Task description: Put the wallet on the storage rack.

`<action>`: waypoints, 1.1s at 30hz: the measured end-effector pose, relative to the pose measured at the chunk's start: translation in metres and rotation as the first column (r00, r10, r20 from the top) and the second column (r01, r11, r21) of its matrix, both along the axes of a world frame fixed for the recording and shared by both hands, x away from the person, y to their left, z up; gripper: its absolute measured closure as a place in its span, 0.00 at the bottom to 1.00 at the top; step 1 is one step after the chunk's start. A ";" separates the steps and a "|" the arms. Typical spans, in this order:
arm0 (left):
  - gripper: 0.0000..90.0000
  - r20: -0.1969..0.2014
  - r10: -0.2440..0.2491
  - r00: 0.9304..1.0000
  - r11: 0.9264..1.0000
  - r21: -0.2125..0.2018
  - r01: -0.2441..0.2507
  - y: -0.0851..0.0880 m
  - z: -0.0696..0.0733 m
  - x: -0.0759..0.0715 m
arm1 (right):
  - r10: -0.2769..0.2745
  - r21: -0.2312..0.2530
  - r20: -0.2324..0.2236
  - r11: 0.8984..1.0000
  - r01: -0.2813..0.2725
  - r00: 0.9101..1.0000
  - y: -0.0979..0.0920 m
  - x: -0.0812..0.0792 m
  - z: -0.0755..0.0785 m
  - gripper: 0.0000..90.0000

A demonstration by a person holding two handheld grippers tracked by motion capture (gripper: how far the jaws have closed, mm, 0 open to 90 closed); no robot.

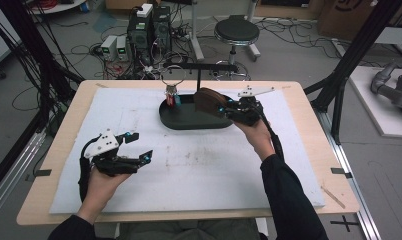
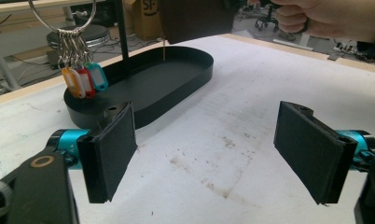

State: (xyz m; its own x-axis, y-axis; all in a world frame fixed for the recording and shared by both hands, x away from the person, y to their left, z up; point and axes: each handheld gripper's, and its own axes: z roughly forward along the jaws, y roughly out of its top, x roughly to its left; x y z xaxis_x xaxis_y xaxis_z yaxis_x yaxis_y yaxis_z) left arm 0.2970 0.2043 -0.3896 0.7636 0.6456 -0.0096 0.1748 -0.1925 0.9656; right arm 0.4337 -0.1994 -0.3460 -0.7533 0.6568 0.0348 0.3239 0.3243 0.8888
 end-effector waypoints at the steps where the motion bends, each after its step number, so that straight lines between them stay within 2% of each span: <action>1: 0.23 0.001 0.000 1.000 1.000 0.002 0.000 0.000 0.000 0.000 | -0.001 0.003 -0.002 1.000 0.001 1.000 0.002 0.002 -0.001 0.76; 9: 0.23 -0.003 -0.002 1.000 1.000 -0.003 0.002 -0.002 -0.002 0.000 | -0.037 0.001 -0.036 0.999 0.037 0.999 0.014 0.019 -0.016 0.76; 27: 0.23 -0.007 -0.024 1.000 1.000 -0.003 0.024 -0.006 -0.004 0.001 | -0.059 -0.022 -0.049 0.998 0.058 0.997 0.039 0.041 -0.045 0.76; 33: 0.23 -0.006 -0.030 1.000 1.000 -0.001 0.030 -0.006 -0.005 0.001 | -0.071 -0.004 -0.060 0.997 0.071 0.996 0.043 0.046 -0.055 0.76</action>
State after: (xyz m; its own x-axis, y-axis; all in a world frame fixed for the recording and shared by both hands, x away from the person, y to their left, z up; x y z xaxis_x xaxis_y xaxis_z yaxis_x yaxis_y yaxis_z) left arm 0.2981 0.1988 -0.3942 0.7828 0.6221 -0.0153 0.1752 -0.1966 0.9647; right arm 0.4799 -0.1564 -0.4005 -0.7013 0.7087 0.0770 0.3987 0.3003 0.8665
